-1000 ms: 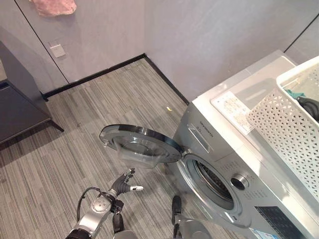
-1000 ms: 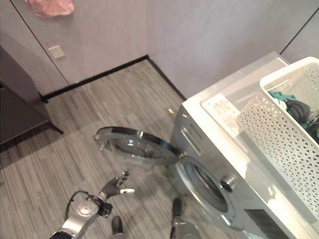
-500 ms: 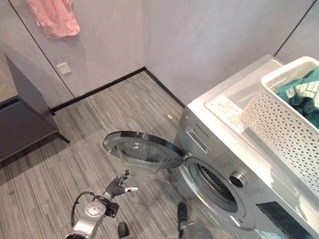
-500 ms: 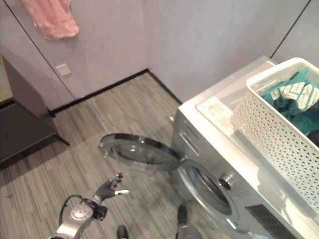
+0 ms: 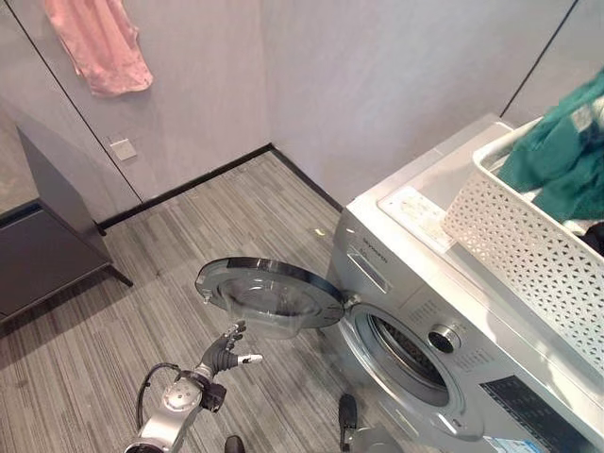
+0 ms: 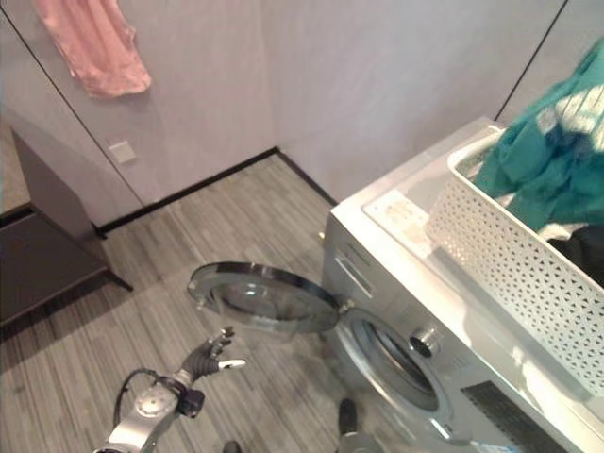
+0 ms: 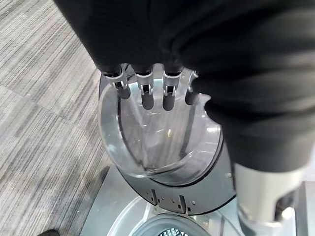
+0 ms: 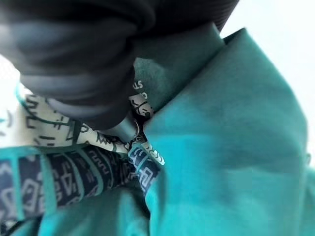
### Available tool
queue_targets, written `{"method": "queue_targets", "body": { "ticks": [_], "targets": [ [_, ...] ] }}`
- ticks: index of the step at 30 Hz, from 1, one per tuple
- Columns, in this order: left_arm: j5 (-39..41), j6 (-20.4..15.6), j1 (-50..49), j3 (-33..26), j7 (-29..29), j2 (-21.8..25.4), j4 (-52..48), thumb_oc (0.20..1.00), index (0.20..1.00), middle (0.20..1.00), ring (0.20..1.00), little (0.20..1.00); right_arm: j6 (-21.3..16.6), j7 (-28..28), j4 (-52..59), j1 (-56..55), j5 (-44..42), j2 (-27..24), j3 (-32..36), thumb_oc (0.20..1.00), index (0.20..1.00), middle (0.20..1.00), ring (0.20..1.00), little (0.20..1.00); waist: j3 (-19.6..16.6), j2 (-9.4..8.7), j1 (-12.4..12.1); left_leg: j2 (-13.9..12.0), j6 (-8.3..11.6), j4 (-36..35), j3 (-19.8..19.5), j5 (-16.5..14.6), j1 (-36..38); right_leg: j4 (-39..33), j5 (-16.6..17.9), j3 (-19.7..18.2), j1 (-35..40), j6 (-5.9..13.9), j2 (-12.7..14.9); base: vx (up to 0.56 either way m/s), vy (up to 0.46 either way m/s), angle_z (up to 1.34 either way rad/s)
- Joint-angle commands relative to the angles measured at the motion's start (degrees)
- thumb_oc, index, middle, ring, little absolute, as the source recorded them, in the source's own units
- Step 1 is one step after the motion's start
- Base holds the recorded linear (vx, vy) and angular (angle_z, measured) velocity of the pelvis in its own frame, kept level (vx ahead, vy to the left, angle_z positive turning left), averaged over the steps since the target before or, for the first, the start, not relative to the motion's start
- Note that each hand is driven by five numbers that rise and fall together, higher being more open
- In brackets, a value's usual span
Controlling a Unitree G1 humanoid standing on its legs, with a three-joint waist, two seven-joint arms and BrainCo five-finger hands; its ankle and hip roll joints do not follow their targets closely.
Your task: Grab the laundry basket,head to the washer,open it,put in the laundry and shut it.
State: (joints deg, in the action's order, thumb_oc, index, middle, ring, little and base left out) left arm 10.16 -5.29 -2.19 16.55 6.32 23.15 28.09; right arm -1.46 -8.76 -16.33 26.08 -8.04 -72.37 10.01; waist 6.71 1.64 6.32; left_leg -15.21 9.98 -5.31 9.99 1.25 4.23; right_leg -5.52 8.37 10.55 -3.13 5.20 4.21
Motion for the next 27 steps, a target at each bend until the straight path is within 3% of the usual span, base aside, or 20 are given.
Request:
{"method": "queue_targets", "body": {
  "ticks": [1,16,21,27],
  "targets": [
    [-1.1,-2.1,3.9,2.5,-1.4,2.1,0.0,1.000,1.000,1.000,1.000,1.000,-1.0,-7.3,-1.8,8.5,2.3,-3.1,1.3,0.200,0.200,0.200,0.200,0.200,-2.5,-3.59,-1.3,-0.6,-2.24,0.3,0.3,-3.1,3.2,0.5,-7.3,-2.7,2.4,2.83,3.8,-0.01,0.049,0.00],
    [-3.4,-2.4,4.4,2.9,-4.0,1.8,0.5,1.000,1.000,1.000,1.000,1.000,0.8,-18.1,1.2,15.4,10.6,1.9,1.1,0.200,0.200,0.200,0.200,0.200,-3.2,-3.73,-1.9,1.3,-3.50,1.6,0.3,-5.2,4.2,0.5,-6.1,-3.2,3.2,3.59,5.5,-0.01,0.034,-0.01],
    [-3.8,-2.4,4.6,2.2,-4.7,1.4,0.1,1.000,1.000,1.000,1.000,1.000,1.4,-21.1,8.2,11.7,15.7,5.0,6.1,0.200,0.200,0.200,0.200,0.200,-3.0,-3.86,-1.9,1.7,-4.00,4.4,0.1,-6.6,3.3,0.5,-5.7,-3.8,2.9,3.79,6.1,-0.02,0.046,-0.02],
    [-5.2,-2.8,4.6,1.6,-5.7,2.1,0.1,1.000,1.000,1.000,1.000,1.000,2.7,-24.8,12.6,10.9,20.6,4.3,10.4,0.200,0.200,0.200,0.200,0.200,-2.7,-5.30,-2.0,2.4,-4.49,8.4,0.5,-9.0,1.7,0.5,-4.4,-4.3,2.1,4.57,7.1,-0.05,0.062,0.00]
  ]
}}
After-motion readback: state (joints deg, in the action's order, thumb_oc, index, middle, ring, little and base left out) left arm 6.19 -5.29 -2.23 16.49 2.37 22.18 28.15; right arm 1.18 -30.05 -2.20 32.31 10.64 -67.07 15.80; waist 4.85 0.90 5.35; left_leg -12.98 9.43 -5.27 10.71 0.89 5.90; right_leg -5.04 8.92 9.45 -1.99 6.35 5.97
